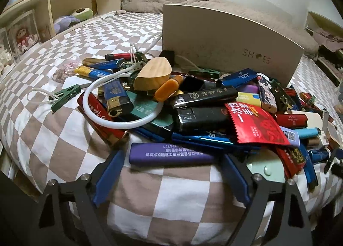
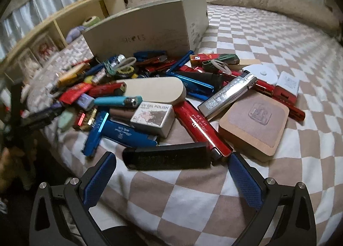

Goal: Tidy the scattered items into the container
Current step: 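Move both tools down over the pile toward the next items, then close the right tool on the black rectangular case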

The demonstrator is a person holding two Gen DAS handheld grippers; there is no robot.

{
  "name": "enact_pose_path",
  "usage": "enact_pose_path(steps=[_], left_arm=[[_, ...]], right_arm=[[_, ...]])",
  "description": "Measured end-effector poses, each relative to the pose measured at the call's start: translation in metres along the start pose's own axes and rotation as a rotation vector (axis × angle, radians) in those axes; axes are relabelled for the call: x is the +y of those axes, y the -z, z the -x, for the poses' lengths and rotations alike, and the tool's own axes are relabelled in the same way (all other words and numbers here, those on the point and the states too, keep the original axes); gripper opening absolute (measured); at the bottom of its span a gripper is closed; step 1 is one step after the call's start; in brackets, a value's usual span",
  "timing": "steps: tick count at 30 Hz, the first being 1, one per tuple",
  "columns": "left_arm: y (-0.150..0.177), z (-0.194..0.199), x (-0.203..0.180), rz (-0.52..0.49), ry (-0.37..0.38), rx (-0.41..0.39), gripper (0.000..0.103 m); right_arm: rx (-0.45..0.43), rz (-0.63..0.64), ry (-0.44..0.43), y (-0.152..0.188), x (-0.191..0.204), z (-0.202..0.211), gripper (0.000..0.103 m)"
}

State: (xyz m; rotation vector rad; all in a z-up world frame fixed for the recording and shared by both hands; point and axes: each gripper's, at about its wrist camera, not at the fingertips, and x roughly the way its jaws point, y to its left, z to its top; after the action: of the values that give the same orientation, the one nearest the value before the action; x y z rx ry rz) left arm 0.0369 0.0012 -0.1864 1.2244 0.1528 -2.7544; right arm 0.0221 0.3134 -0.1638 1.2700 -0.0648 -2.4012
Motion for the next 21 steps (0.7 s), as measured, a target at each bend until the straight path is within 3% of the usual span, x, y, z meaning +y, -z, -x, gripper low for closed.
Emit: enact_pose_path(steps=[6, 10, 16, 19, 21], left_arm=[[0.007, 0.008, -0.001, -0.018, 0.014, -0.009, 0.081], [0.011, 0.012, 0.001, -0.058, 0.033, -0.002, 0.081], [0.011, 0.013, 0.005, -0.085, 0.072, 0.019, 0.081], [0.011, 0.013, 0.004, -0.092, 0.063, 0.022, 0.083], [0.011, 0.012, 0.003, -0.095, 0.040, 0.020, 0.090]], right_arm=[[-0.016, -0.015, -0.030, -0.002, -0.004, 0.011, 0.103], [-0.045, 0.003, -0.122, -0.003, 0.002, 0.022, 0.103], [0.006, 0.014, -0.106, -0.005, 0.003, 0.007, 0.103], [0.017, 0.029, -0.107, -0.003, 0.008, 0.005, 0.103], [0.024, 0.026, -0.119, -0.002, 0.010, 0.006, 0.103]])
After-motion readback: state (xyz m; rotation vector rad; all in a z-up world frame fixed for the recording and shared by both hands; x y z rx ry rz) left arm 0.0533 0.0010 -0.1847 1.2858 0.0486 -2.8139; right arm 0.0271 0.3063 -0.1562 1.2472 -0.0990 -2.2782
